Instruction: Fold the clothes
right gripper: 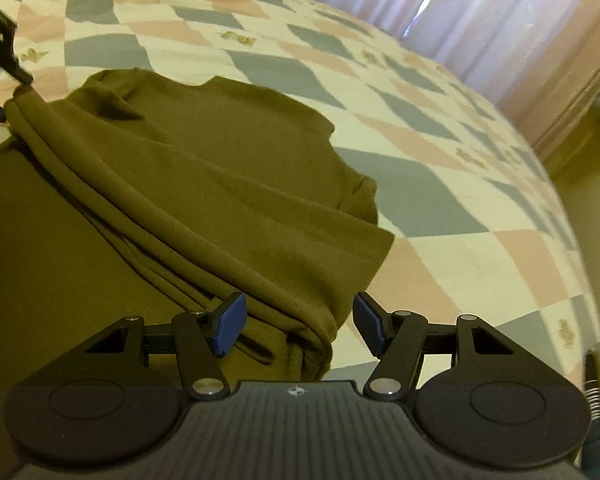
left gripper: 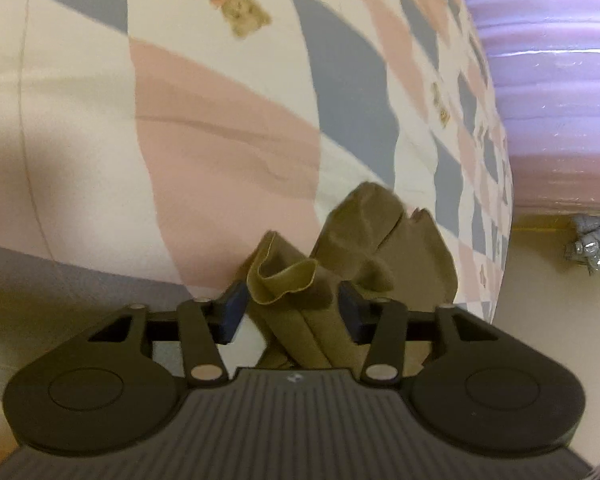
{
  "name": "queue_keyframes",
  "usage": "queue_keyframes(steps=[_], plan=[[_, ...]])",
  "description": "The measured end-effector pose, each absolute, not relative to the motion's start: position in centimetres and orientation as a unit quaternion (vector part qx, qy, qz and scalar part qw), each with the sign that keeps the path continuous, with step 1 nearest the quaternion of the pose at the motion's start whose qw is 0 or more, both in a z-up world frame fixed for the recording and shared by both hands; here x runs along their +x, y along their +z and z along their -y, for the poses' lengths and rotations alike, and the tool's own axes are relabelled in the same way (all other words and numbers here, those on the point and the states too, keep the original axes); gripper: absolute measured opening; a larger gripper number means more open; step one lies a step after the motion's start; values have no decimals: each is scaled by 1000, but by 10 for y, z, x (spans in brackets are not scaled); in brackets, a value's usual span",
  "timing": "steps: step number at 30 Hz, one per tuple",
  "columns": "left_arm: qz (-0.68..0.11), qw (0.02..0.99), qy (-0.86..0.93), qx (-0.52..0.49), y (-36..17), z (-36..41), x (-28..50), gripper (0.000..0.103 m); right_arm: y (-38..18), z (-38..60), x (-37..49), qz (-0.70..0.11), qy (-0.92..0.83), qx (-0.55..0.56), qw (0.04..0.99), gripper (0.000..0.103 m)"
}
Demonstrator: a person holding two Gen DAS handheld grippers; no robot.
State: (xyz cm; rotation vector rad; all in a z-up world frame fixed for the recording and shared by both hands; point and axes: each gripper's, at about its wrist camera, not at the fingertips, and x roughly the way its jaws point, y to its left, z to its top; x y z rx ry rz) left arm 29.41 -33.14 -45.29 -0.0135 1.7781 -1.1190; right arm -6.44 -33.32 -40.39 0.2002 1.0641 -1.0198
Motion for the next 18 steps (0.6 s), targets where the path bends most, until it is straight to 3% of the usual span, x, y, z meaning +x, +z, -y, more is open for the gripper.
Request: queue_keyframes(steps=[1, 6, 10, 12, 18], plan=[[-735, 490, -468, 2, -453, 332, 292, 0, -403, 333, -68, -486, -458, 96, 739, 59], [-663, 494, -559, 55, -412, 314, 279, 1, -398, 326, -75, -498, -413, 87, 758, 50], [-559, 539, -599, 197, -398, 305, 258, 1, -407, 325, -71, -520, -389, 46, 759, 41], [-564, 536, -586, 226, -417, 308, 255, 1, -415, 326, -69, -540, -376, 27, 753, 29], [-587, 542, -568, 197, -432, 313, 259, 1, -418, 319, -67, -559, -363, -31, 745, 27]])
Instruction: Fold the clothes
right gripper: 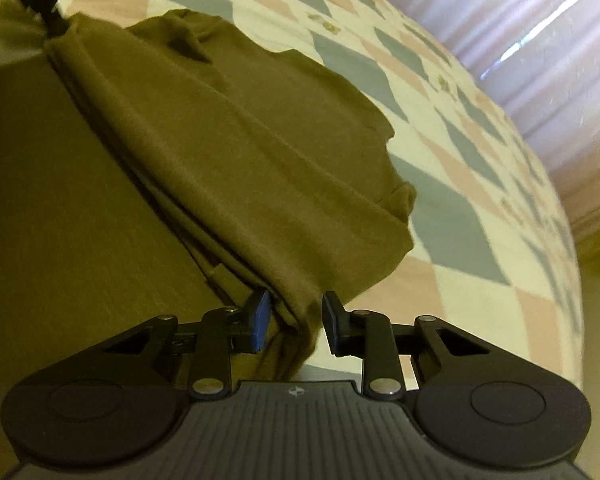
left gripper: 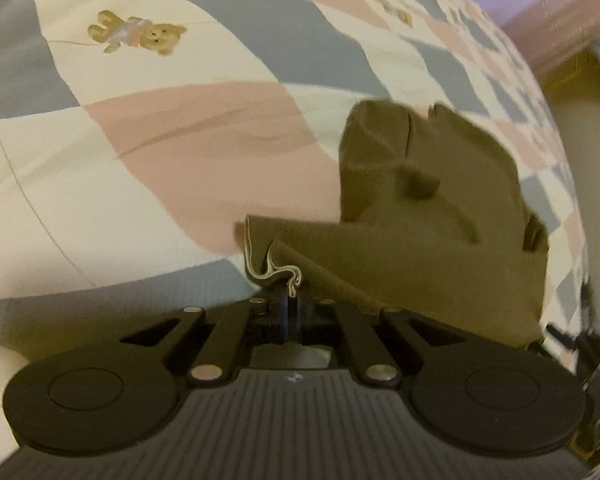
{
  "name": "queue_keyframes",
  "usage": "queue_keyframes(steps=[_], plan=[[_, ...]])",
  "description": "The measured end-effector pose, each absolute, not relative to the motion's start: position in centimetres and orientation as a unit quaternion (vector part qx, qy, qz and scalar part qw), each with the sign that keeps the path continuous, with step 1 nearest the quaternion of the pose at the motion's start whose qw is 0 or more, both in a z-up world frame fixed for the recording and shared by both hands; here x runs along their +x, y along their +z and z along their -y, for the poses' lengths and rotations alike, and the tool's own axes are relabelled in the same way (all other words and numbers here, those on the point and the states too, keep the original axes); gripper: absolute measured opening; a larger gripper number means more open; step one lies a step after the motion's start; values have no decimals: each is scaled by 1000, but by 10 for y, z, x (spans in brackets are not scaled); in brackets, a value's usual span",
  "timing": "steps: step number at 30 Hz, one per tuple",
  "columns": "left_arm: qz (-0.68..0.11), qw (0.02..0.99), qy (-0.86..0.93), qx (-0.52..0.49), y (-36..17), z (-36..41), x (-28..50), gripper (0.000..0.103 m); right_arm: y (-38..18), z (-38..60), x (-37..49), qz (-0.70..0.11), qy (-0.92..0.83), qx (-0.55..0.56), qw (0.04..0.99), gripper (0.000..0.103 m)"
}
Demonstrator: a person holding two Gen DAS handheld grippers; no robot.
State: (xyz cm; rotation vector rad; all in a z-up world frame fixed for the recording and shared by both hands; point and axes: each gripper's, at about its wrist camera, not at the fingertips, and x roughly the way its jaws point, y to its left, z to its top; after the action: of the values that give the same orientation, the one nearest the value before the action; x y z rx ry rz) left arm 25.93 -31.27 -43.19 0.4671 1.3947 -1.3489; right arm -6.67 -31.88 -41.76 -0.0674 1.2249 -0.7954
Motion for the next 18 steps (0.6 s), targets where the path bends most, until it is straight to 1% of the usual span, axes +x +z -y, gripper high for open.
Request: queue_keyframes(steps=[1, 2, 5, 7, 10, 11, 13, 14, 15, 17, 18], plan=[[-590, 542, -567, 194, -432, 314, 261, 1, -419, 319, -67, -560, -360, -37, 745, 21], [-589, 543, -567, 193, -430, 315, 262, 1, -420, 319, -67, -561, -360, -43, 744, 1], [-542, 556, -597, 202, -412, 326, 250, 1, -413, 322, -71, -539, -389, -36, 746, 1], [-484, 563, -639, 200, -389, 324, 240, 1, -414, 318, -74, -534, -401, -23, 744, 1], [-436, 568, -659, 228, -387, 321, 229, 1, -422, 308, -76, -542, -405, -1, 737, 2], [-450, 566, -645, 247, -399, 319, 229, 2, -430, 306, -75, -559, -392, 7, 731, 5], [-496, 554, -609, 277, -430, 313, 236, 4, -434, 303, -72, -570, -382, 9, 728, 18], [-513, 550, -599, 275, -437, 309, 241, 6, -430, 304, -71, -566, -379, 13, 732, 29], [-524, 551, -594, 262, -437, 307, 246, 7, -425, 306, -70, -563, -376, 20, 736, 36], [-550, 551, -583, 231, -431, 304, 256, 9, -411, 313, -72, -553, -374, 41, 743, 38], [-564, 552, -577, 211, -425, 302, 261, 17, -402, 317, -74, -544, -376, 55, 748, 38]])
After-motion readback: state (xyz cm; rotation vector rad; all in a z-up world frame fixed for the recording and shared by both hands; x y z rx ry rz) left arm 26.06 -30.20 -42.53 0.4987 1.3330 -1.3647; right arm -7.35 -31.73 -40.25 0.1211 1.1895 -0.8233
